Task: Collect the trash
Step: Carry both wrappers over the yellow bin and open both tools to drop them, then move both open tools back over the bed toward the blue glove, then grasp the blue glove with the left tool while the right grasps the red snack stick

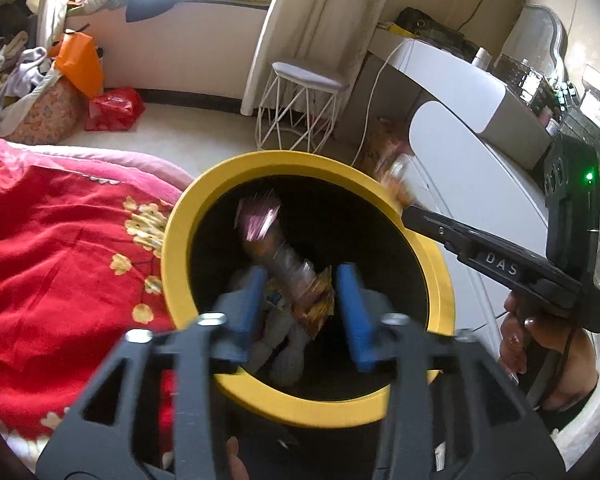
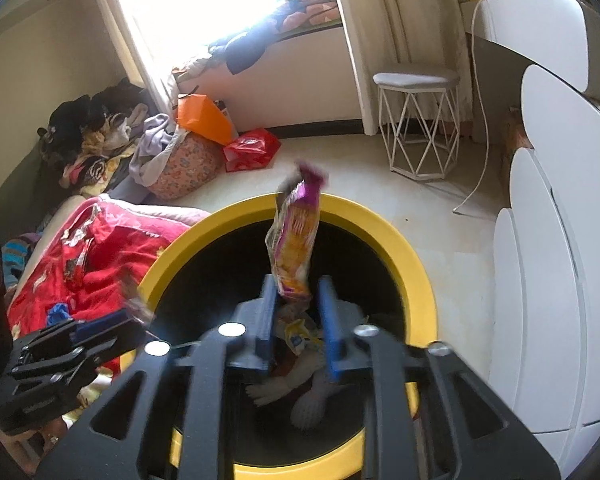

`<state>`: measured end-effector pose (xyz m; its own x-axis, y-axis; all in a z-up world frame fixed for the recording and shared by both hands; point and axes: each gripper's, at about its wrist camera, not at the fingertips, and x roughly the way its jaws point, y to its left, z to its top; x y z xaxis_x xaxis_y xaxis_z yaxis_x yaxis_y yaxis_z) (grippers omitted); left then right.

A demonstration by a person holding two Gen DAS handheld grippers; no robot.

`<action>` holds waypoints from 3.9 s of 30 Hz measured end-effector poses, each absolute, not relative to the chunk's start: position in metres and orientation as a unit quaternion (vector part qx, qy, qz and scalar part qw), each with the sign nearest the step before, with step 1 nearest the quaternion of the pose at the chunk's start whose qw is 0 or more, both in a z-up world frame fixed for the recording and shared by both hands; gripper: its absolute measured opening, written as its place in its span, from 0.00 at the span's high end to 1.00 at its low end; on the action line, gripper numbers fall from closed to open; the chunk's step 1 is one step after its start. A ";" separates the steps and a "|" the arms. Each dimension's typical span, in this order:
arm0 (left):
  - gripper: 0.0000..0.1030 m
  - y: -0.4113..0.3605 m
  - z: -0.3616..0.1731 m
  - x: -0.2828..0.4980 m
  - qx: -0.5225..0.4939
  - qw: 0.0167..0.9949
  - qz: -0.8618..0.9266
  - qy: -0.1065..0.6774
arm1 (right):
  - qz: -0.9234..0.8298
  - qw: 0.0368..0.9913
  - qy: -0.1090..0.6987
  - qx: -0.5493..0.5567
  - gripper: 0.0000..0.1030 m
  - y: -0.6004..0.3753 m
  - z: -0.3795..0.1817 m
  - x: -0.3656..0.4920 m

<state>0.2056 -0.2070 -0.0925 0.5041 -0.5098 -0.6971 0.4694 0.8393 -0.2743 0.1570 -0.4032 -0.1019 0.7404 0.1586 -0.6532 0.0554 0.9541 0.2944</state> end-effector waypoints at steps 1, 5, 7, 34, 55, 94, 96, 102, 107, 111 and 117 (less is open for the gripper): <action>0.49 -0.204 -0.090 0.205 -0.025 0.868 -0.279 0.410 | 0.029 0.922 0.355 0.151 0.61 -0.404 -0.100 0.156; 0.11 -0.186 -0.077 0.197 -0.036 0.882 -0.259 0.392 | 0.027 0.926 0.345 0.150 0.55 -0.403 -0.093 0.153; 0.11 -0.176 -0.070 0.191 -0.040 0.889 -0.246 0.383 | 0.030 0.929 0.340 0.145 0.49 -0.398 -0.088 0.151; 0.10 -0.051 -0.005 0.138 -0.067 0.953 -0.102 0.278 | 0.127 0.947 0.283 0.080 0.21 -0.286 -0.017 0.129; 0.10 0.041 -0.011 0.121 -0.103 0.957 -0.018 0.270 | 0.207 0.933 0.291 0.032 0.18 -0.188 -0.004 0.155; 0.29 0.086 -0.116 0.171 -0.168 0.912 -0.051 0.371 | 0.259 0.869 0.422 0.007 0.36 -0.025 -0.101 0.324; 0.31 0.086 -0.119 0.173 -0.171 0.910 -0.050 0.374 | 0.263 0.863 0.431 0.008 0.41 -0.020 -0.109 0.328; 0.39 0.080 -0.126 0.176 -0.164 0.908 -0.052 0.382 | 0.267 0.845 0.461 0.030 0.62 -0.018 -0.130 0.338; 0.52 0.078 -0.131 0.177 -0.160 0.906 -0.053 0.389 | 0.280 0.840 0.463 0.037 0.85 -0.026 -0.134 0.330; 0.68 0.075 -0.134 0.177 -0.157 0.904 -0.054 0.394 | 0.279 0.847 0.452 0.027 0.85 -0.036 -0.129 0.318; 0.85 0.072 -0.136 0.177 -0.158 0.901 -0.061 0.399 | 0.273 0.858 0.435 0.018 0.85 -0.055 -0.118 0.296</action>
